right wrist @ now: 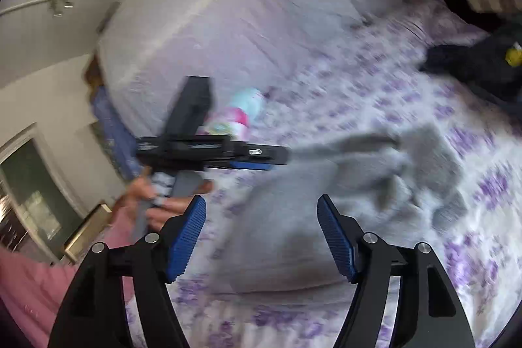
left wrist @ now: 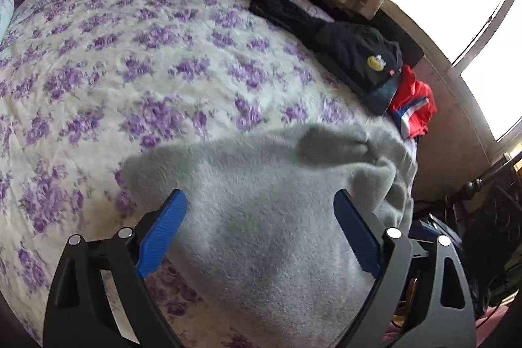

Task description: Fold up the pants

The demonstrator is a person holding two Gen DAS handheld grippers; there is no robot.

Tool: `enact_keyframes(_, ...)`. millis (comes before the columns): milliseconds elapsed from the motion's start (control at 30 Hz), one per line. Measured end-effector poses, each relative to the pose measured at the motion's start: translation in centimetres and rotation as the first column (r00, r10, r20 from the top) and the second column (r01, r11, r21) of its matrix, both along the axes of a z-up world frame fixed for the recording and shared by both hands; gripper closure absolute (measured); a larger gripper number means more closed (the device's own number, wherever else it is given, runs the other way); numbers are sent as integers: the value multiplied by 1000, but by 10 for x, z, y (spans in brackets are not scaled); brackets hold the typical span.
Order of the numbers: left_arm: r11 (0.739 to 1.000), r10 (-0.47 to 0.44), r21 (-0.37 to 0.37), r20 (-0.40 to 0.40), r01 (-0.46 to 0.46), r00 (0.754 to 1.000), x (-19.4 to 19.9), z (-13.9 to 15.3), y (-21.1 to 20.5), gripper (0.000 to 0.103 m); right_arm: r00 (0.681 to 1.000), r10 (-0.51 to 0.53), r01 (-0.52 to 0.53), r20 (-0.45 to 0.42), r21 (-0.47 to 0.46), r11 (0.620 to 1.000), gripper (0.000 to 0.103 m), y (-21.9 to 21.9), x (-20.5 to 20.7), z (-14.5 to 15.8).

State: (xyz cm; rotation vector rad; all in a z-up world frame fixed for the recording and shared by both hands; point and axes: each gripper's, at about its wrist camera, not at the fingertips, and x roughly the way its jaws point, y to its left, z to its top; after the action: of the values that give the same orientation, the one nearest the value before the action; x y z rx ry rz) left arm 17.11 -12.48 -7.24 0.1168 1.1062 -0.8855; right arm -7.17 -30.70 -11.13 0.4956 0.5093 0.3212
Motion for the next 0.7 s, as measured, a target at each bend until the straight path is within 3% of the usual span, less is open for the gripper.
enact_keyframes(33,999,10,54,9,-10,1000,-5,-12,-2,13,993,-32,34,-109,17,999,42,-12,11,-17)
enact_keyframes(100,994,21,104,45,-26,999,-13,-23,0,13,994,24,-8,-111,138,990,51,-34,5,-33)
enact_keyframes(167,992,62,103,67,-69,996,-19,-16,12,13,994,44,-26,-99,173,985,44,-47,-14,-29)
enact_keyframes(200,991,91,93,77,-98,993,-23,-9,20,13,997,23,-10,-80,157,988,36,-50,-23,-23)
enact_keyframes(267,985,152,66,112,-160,982,-34,7,35,9,1000,-17,18,-8,103,995,30,-57,-43,-7)
enact_keyframes(367,955,252,110,185,-275,950,-51,13,49,6,997,-71,71,37,10,997,21,-69,-53,8)
enact_keyframes(533,929,341,120,98,-351,935,-69,-5,62,6,996,-92,93,20,-39,995,17,-82,-18,23)
enact_keyframes(700,907,385,147,96,-396,918,-86,-17,61,6,998,-63,63,4,-123,990,15,-80,17,28)
